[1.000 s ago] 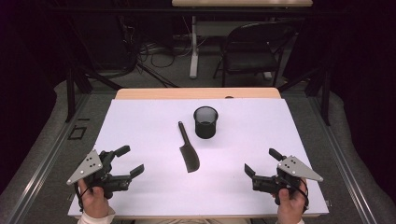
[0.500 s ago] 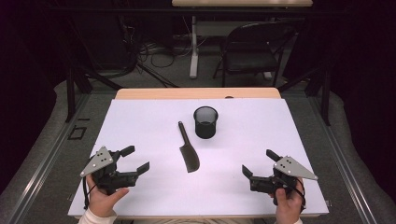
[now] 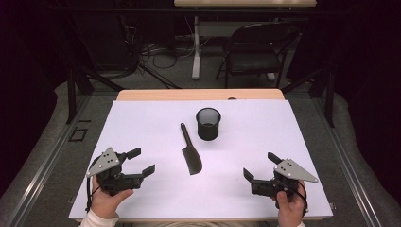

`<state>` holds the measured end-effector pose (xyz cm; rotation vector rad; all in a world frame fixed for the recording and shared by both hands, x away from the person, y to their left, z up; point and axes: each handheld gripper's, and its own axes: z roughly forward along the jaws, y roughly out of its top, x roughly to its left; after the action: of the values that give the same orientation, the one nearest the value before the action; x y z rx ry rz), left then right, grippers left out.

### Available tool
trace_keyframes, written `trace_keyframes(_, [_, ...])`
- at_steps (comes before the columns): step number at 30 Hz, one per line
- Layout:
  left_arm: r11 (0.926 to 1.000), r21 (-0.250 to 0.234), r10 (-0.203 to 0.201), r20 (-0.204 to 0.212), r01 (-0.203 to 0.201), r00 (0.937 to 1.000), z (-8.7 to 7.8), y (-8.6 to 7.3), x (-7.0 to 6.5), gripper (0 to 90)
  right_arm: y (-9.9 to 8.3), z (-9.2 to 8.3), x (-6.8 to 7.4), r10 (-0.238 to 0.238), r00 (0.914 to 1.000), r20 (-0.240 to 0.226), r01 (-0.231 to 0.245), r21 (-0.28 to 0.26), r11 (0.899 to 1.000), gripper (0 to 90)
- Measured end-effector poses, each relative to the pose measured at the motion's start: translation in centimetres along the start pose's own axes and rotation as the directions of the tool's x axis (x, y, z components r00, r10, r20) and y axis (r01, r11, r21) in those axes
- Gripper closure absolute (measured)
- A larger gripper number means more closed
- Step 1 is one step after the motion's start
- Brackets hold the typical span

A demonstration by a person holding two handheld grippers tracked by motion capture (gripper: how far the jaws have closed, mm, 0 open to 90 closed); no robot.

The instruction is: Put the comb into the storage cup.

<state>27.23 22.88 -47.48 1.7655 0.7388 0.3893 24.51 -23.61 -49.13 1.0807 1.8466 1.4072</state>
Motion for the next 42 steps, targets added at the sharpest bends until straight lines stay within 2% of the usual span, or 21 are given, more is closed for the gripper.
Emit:
trace_keyframes(9, [0.9996,0.027,-0.01,0.015,0.01,0.9998,1.5,1.6,0.5,21.5,-0.2,0.3,0.0,0.011,0.9999,-0.005,-0.011,0.017,1.0,1.5])
trace_keyframes(16, [0.9987,0.049,0.01,0.002,-0.01,0.9999,2.8,3.1,0.7,24.9,-0.4,0.4,0.1,0.015,0.9999,-0.008,-0.014,0.024,1.0,2.1])
trace_keyframes(30, [0.9944,0.105,0.016,-0.026,-0.013,0.9995,4.8,5.0,1.4,30.3,-0.5,0.5,0.1,0.019,0.9998,-0.011,-0.018,0.032,0.999,3.2])
trace_keyframes(33, [0.9932,0.116,-0.005,-0.039,0.01,0.9992,5.3,5.5,1.9,34.0,-0.5,0.6,0.0,0.016,0.9998,-0.01,-0.016,0.038,0.999,3.6])
trace_keyframes(36, [0.9909,0.13,-0.024,-0.074,0.034,0.9969,5.9,6.0,2.5,36.6,-0.6,0.6,0.0,0.016,0.9998,-0.011,-0.016,0.038,0.999,3.7])
trace_keyframes(42, [0.9885,0.14,-0.045,-0.091,0.058,0.9948,6.5,6.7,3.2,39.3,-0.7,0.7,0.0,0.02,0.9997,-0.013,-0.02,0.045,0.999,4.6])
